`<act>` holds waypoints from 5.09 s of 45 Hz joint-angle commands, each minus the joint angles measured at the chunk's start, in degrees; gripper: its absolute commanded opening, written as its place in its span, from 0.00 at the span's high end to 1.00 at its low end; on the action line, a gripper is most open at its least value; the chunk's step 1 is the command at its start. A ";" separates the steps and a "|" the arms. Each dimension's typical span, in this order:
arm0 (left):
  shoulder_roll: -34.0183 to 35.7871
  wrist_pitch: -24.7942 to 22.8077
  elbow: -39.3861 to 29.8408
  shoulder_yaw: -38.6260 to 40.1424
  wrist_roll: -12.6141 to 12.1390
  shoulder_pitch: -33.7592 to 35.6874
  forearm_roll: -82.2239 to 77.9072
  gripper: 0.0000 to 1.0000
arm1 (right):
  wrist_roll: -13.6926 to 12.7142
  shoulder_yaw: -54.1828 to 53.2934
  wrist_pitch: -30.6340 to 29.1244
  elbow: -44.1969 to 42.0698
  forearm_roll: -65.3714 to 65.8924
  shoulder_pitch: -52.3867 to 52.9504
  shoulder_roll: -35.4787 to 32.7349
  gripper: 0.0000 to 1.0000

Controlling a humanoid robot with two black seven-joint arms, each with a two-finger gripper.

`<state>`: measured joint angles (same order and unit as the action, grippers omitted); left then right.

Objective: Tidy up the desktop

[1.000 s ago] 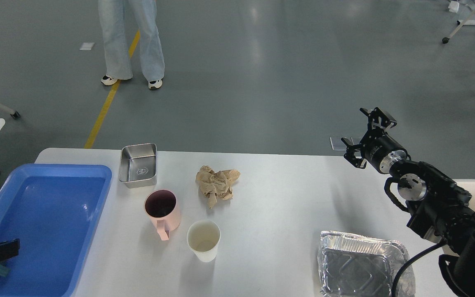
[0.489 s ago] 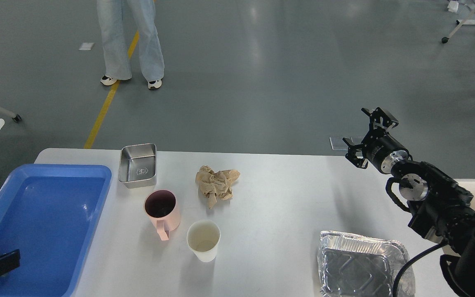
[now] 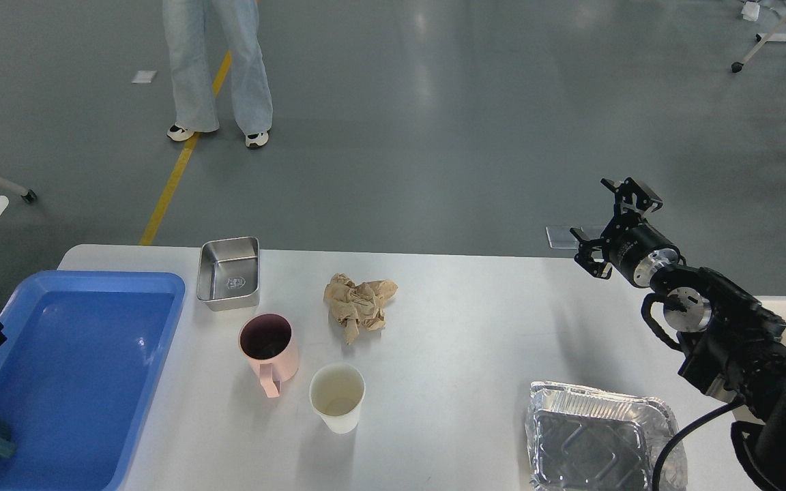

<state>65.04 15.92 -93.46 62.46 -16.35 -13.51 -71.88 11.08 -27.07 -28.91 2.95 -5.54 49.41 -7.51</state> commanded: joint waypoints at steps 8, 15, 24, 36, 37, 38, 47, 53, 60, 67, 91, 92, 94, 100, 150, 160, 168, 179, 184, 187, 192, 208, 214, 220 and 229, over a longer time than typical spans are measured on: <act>1.22 -4.40 1.09 -0.85 8.34 1.47 5.61 0.03 | 0.00 0.00 0.08 -0.14 0.00 -1.07 -0.13 0.00; 6.93 -7.39 0.74 -0.76 10.02 1.56 5.61 0.03 | 0.00 0.09 0.08 -0.14 0.00 -1.16 -0.05 0.00; 12.73 -13.10 -1.72 -0.32 9.50 1.82 5.79 0.03 | 0.00 0.09 0.08 -0.14 0.00 -1.07 0.22 0.00; 20.91 -23.29 -2.60 0.65 18.10 5.69 6.49 0.03 | 0.00 0.09 0.08 -0.05 0.00 -1.07 0.22 0.00; 21.26 -24.44 -2.69 0.65 19.24 6.30 6.49 0.03 | 0.00 0.09 0.08 -0.05 0.00 -1.07 0.22 0.00; 21.61 -25.49 -2.60 0.65 20.30 7.00 6.66 0.03 | 0.00 0.09 0.08 -0.05 0.00 -1.07 0.30 0.00; 25.56 -33.93 -2.43 0.47 24.35 12.19 11.23 0.04 | 0.00 0.09 0.08 -0.05 0.00 -1.07 0.30 0.00; 28.55 -36.05 -2.43 0.56 27.07 14.21 12.82 0.04 | 0.00 0.09 0.08 -0.05 0.00 -0.99 0.30 0.00; 29.09 -36.58 -2.16 0.56 27.52 14.66 12.82 0.04 | 0.00 0.09 0.26 -0.05 0.27 -0.99 0.31 0.00; 25.49 -35.96 -0.41 0.30 27.16 14.66 11.94 0.04 | 0.00 0.09 0.34 -0.05 0.35 -1.16 0.48 0.00; 1.85 -36.40 17.25 -6.54 26.28 23.87 3.77 0.04 | 0.09 2.55 0.87 -0.58 0.35 -1.25 2.68 0.00; 1.14 -36.40 18.04 -8.21 26.28 25.54 3.07 0.04 | 0.00 2.55 0.87 -0.58 0.35 -1.25 2.68 0.00; -0.35 -36.57 20.15 -11.55 26.37 29.14 1.58 0.04 | 0.00 2.55 0.87 -0.58 0.35 -1.25 2.68 0.00; -5.44 -36.84 25.17 -22.28 26.37 39.34 -1.06 0.06 | 0.00 2.55 0.87 -0.58 0.35 -1.34 2.68 0.00; -31.91 -36.84 38.44 -65.36 24.35 69.76 -10.03 0.19 | 0.00 2.55 0.96 -0.76 0.35 -1.51 2.59 0.00; -33.14 -37.19 39.06 -66.24 24.26 69.85 -9.86 0.28 | 0.00 2.55 0.87 -0.67 0.35 -1.43 2.59 0.00; -34.02 -39.21 39.32 -66.50 24.00 69.94 -9.77 0.39 | 0.00 2.55 0.87 -0.67 0.35 -1.43 2.50 0.00; -34.37 -47.91 40.81 -66.15 23.47 71.26 -9.77 0.89 | 0.00 2.55 0.87 -0.67 0.35 -1.34 2.41 0.00; -34.46 -48.97 40.99 -66.06 23.38 71.87 -9.77 0.99 | 0.00 2.55 0.87 -0.67 0.35 -1.43 2.41 0.00; -35.16 -48.97 41.08 -66.06 23.38 72.05 -9.77 1.00 | 0.00 2.55 0.87 -0.67 0.35 -1.43 2.33 0.00; -35.78 -49.23 41.08 -65.80 23.38 72.14 -9.60 1.00 | 0.00 2.55 0.87 -0.67 0.35 -1.43 2.24 0.00; -35.16 -54.85 40.47 -65.45 23.82 76.17 -8.72 1.00 | 0.00 2.55 0.87 -0.67 0.35 -1.43 2.24 0.00; -32.97 -61.97 39.33 -64.92 24.17 80.30 -8.54 1.00 | 0.00 2.55 0.87 -0.67 0.35 -1.25 2.33 0.00; -30.16 -65.84 37.04 -63.43 24.00 82.85 -7.92 1.00 | 0.00 2.55 0.87 -0.67 0.35 -1.25 2.33 0.00; -24.01 -66.37 35.02 -61.76 23.56 87.60 -5.47 0.98 | 0.09 2.55 0.87 -0.58 0.35 -1.25 2.33 0.00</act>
<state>37.37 -50.23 -57.40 -0.74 7.34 71.65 -79.34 11.08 -24.52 -28.04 2.32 -5.19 48.19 -5.19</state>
